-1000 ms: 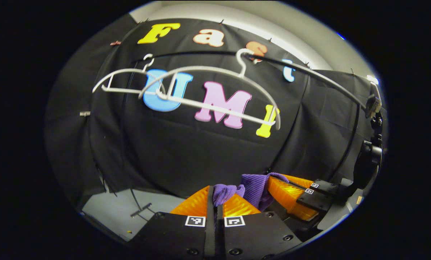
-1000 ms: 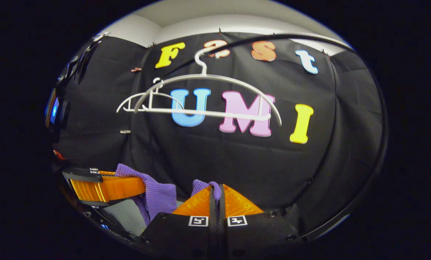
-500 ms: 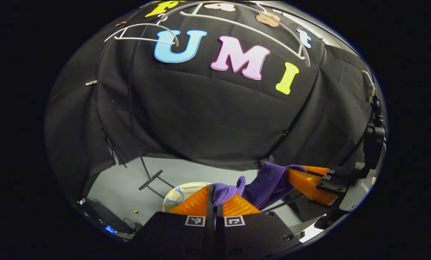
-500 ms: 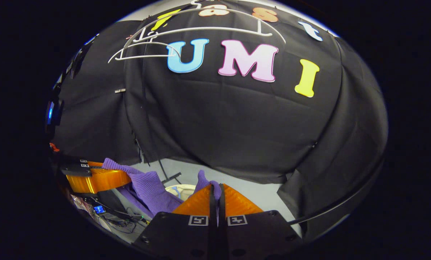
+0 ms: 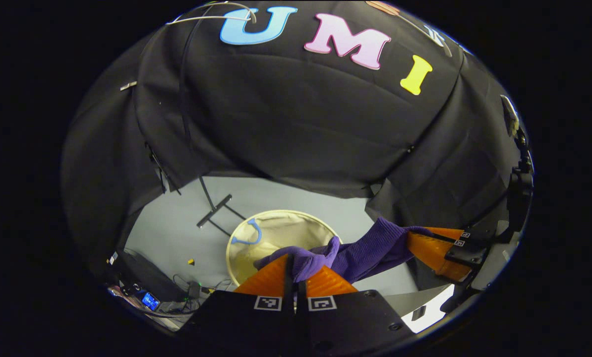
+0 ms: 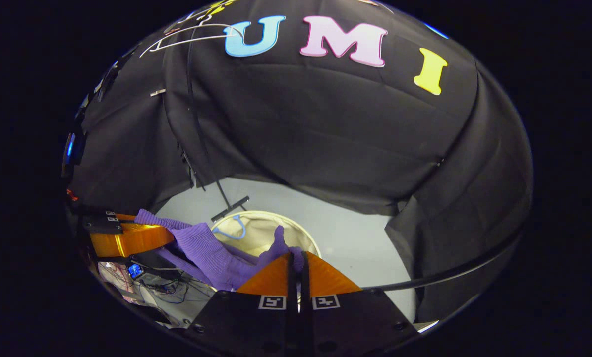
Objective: Grasp the clothes on the hanger with both hands and then place them into the laundry hamper below.
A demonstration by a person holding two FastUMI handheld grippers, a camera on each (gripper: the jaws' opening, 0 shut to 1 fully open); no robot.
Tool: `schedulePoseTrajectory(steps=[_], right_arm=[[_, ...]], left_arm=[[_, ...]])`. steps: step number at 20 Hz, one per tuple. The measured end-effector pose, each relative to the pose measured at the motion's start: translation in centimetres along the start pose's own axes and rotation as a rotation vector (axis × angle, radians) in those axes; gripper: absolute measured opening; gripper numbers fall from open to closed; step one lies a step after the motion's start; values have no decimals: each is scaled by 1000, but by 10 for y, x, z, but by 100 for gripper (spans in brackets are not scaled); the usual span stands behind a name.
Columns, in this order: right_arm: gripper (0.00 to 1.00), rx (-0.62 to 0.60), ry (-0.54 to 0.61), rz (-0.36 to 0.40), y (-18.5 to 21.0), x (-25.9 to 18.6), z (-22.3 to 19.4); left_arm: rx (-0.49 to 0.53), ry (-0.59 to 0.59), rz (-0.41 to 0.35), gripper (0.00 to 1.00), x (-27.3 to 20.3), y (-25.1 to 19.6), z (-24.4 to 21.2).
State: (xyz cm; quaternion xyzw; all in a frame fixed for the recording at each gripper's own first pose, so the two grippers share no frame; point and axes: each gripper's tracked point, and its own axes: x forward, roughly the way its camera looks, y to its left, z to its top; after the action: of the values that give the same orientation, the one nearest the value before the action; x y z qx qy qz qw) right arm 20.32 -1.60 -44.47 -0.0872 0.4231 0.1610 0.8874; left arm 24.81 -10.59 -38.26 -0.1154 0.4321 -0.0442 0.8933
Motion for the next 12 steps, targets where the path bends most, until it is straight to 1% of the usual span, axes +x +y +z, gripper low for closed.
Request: schedulePoseTrajectory(steps=[6, 9, 12], right_arm=[[5, -5, 124, 22, 1, 43, -41], [5, -4, 187, 22, -1, 60, -64], [5, -3, 213, 19, -3, 62, -71]], left_arm=[[-4, 158, 3, 5, 56, 4, -43], [16, 222, 26, 5, 69, 7, -63], [10, 241, 59, 5, 80, 15, -68]])
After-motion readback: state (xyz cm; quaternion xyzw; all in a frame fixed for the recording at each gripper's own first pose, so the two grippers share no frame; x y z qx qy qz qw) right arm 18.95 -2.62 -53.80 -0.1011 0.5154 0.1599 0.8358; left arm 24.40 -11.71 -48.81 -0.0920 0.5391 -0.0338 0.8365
